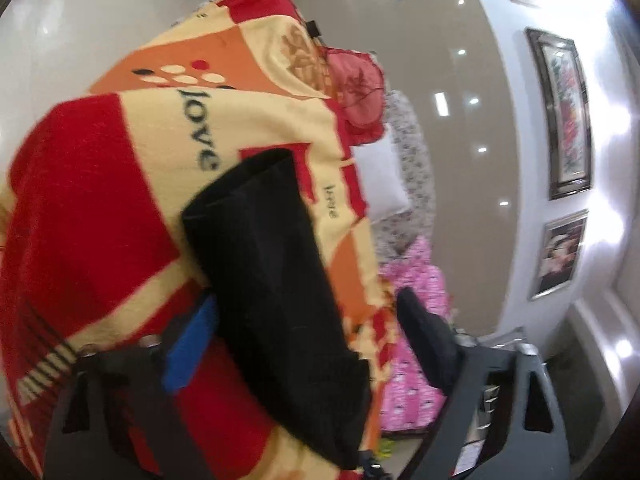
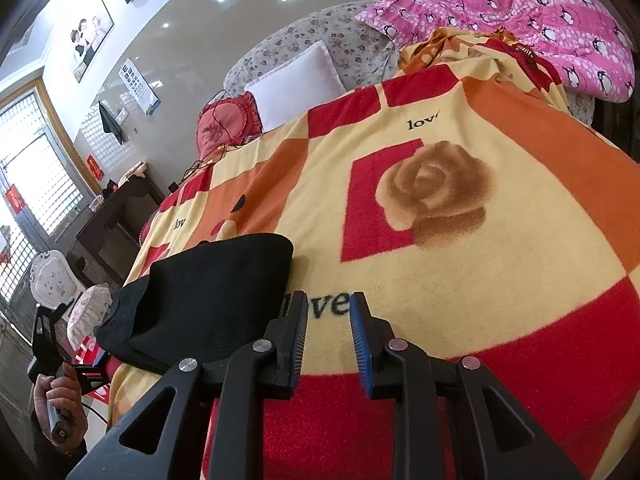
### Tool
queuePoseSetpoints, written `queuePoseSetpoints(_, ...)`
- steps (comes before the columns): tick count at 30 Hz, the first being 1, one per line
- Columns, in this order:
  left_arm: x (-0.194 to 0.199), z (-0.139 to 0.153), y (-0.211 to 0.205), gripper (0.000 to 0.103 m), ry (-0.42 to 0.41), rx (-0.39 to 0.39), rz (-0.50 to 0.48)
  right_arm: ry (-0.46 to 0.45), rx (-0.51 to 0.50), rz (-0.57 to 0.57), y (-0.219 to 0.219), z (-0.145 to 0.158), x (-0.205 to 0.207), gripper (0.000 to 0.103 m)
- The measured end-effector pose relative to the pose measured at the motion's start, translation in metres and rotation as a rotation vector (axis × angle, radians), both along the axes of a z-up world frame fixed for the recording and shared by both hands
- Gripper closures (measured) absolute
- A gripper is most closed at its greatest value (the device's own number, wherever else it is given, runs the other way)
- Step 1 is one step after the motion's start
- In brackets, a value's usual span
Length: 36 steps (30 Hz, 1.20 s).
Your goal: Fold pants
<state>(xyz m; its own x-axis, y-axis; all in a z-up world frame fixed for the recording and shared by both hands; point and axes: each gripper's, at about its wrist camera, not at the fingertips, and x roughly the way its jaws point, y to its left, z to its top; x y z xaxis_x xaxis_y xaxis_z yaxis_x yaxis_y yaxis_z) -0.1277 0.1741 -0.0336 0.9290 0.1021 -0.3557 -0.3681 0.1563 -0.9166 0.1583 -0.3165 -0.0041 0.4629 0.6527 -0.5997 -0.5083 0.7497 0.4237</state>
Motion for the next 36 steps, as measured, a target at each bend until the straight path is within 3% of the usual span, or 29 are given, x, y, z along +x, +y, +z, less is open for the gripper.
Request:
queuePoseSetpoints(2, 0.000, -0.004, 0.000, 0.056, 0.054, 0.000, 0.008, 0.001, -0.001, 0.001, 0.000, 0.000, 0.000, 0.078)
queuePoseSetpoints(3, 0.001, -0.007, 0.001, 0.079, 0.094, 0.005, 0.008, 0.001, 0.000, 0.001, -0.001, 0.000, 0.001, 0.078)
queuePoseSetpoints(4, 0.001, -0.011, 0.001, 0.088, 0.119, 0.005, 0.009, 0.000, -0.001, 0.002, 0.000, 0.000, 0.000, 0.078)
queuePoseSetpoints(5, 0.001, -0.013, 0.000, 0.089, 0.114, 0.013, 0.007, 0.001, 0.000, 0.001, -0.001, 0.000, 0.001, 0.078)
queuePoseSetpoints(8, 0.006, 0.000, -0.009, 0.092, 0.176, 0.148, -0.007, 0.004, 0.001, 0.000, -0.001, 0.000, 0.000, 0.076)
queuePoseSetpoints(14, 0.023, 0.063, -0.055, 0.092, 0.199, 0.589, -0.064, 0.002, -0.006, 0.007, 0.000, -0.001, -0.001, 0.076)
queuePoseSetpoints(18, 0.050, 0.096, -0.100, 0.093, 0.141, 0.825, -0.200, 0.003, -0.001, 0.007, -0.003, -0.001, 0.000, 0.076)
queuePoseSetpoints(24, 0.094, 0.126, -0.170, 0.093, 0.047, 0.985, -0.482, 0.006, 0.005, 0.007, -0.005, -0.001, 0.001, 0.076)
queuePoseSetpoints(26, 0.106, 0.128, -0.192, 0.093, 0.042, 1.007, -0.556, 0.006, 0.006, 0.006, -0.006, -0.001, 0.001, 0.076)
queuePoseSetpoints(36, 0.159, 0.099, -0.263, 0.093, 0.156, 1.064, -0.725, 0.011, 0.027, -0.009, -0.013, -0.001, 0.002, 0.075)
